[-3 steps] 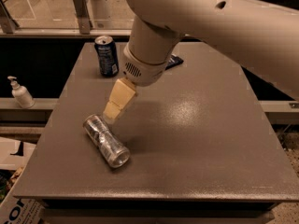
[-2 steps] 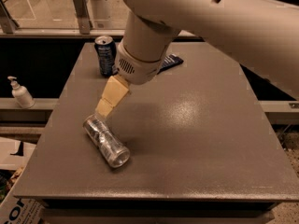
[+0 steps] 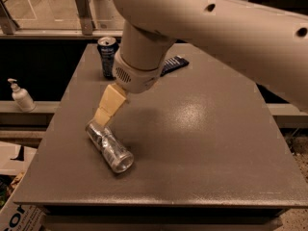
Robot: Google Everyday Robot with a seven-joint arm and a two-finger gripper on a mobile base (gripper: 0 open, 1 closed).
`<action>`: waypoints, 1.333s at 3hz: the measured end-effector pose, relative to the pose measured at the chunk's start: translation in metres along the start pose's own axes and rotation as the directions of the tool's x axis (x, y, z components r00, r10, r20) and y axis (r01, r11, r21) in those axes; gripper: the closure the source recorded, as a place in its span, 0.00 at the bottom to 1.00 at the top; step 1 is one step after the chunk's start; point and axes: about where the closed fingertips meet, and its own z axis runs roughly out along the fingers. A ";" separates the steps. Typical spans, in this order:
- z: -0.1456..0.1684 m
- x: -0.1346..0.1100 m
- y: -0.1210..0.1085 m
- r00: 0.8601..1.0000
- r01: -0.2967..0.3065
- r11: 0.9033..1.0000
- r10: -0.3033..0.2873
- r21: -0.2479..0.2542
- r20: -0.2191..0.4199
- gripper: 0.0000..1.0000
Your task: Place redbull can upright
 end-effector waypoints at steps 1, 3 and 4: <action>0.018 -0.003 0.012 0.999 -0.049 0.998 0.050 0.025 -0.022 0.00; 0.042 -0.005 0.038 0.991 -0.124 0.992 0.125 0.033 -0.054 0.00; 0.050 -0.004 0.051 0.991 -0.124 0.992 0.126 0.032 -0.053 0.00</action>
Offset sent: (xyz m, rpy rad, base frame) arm -0.0191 0.0377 -0.0480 -0.0653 0.0625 -0.1656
